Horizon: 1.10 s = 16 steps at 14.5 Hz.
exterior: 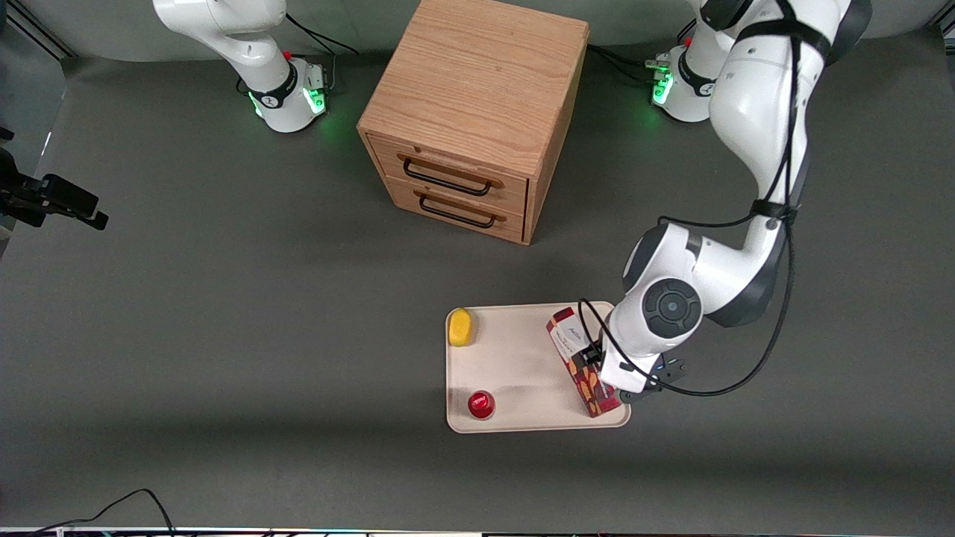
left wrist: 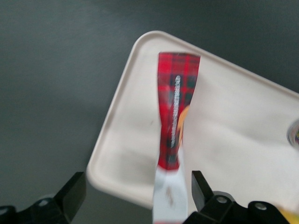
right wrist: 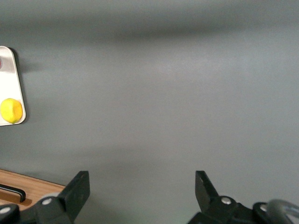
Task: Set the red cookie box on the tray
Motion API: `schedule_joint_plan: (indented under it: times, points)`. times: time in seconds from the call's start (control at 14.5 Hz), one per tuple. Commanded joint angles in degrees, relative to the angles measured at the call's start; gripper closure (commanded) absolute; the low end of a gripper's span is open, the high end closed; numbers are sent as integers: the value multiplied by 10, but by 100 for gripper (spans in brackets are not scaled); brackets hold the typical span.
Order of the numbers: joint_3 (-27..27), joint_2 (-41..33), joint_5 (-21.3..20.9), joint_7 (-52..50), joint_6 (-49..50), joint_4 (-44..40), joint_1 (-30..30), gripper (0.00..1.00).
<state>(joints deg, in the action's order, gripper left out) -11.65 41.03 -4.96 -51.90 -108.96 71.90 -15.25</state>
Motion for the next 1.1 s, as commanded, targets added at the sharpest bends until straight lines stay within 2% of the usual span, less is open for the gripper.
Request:
schedule_joint_plan:
  times: [0.0, 0.14, 0.28, 0.48, 0.69, 0.83, 1.03]
  points:
    - [-1, -59, 14, 35, 100, -4, 4, 0]
    - [3, -116, 40, 134, 169, 9, 28, 0]
    - [26, -193, 43, 201, 197, 60, 44, 0]
    - [91, -322, 44, 337, 134, 220, 44, 0]
    - [170, -412, 45, 473, 125, 312, 44, 0]
    - [223, -458, 43, 548, 131, 344, 41, 0]
    - [250, -481, 29, 572, 141, 342, 41, 0]
